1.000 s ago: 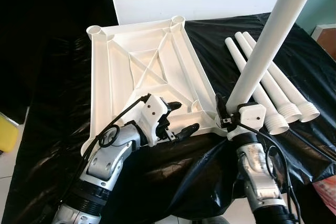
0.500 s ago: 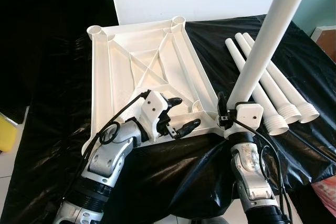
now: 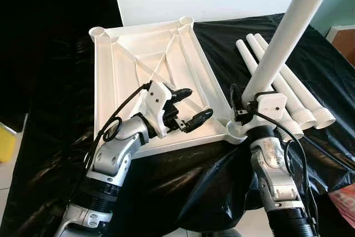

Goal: Building children table

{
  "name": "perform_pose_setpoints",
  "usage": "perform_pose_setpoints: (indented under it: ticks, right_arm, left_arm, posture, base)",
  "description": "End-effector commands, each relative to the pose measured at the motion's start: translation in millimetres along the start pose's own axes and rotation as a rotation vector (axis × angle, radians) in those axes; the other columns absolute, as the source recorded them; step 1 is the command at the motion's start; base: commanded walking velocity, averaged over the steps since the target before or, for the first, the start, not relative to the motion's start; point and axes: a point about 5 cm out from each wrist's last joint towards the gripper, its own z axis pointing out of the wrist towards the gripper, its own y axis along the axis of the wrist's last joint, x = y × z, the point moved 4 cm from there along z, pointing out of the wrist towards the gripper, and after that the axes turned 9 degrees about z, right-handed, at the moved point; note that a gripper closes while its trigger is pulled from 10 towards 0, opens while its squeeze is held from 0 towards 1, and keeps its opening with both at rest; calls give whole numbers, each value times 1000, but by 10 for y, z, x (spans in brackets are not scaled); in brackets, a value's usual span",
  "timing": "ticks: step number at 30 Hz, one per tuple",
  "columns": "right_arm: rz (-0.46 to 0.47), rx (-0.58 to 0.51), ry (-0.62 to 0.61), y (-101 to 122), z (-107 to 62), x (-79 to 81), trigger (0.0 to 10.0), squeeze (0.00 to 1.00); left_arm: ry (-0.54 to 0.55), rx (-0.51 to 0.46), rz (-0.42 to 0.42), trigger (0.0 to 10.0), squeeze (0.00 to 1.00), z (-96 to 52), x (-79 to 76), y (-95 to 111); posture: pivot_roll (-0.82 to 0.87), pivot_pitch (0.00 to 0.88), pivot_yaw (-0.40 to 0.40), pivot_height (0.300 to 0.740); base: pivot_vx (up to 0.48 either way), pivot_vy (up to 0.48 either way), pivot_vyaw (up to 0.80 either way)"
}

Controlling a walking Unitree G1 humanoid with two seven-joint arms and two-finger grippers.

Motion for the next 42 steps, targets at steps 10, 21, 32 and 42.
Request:
perform_pose_setpoints:
  ticks: [10,21,32,42]
  right_arm:
    - [-34,132,222,-40,111,184,10000,0]
    - [-123,285,445,-143,71,293,10000,0]
    - [-146,323,584,-120,0,392,10000,0]
    - [-161,331,607,-103,3,396,10000,0]
  left_arm:
    - [-113,-124,-5,10000,0,144,-32,345]
    - [-254,-186,35,10000,0,272,-159,580]
    - [-298,-193,34,10000,0,323,-181,643]
    - [-342,-198,-53,0,0,333,-220,681]
  posture:
    - [-34,86,-18,740]
    - [-32,84,4,740]
    - [-28,94,12,740]
    - [-27,99,18,740]
  base:
    - [0,0,0]
    - [0,0,0]
    - [0,0,0]
    - [0,0,0]
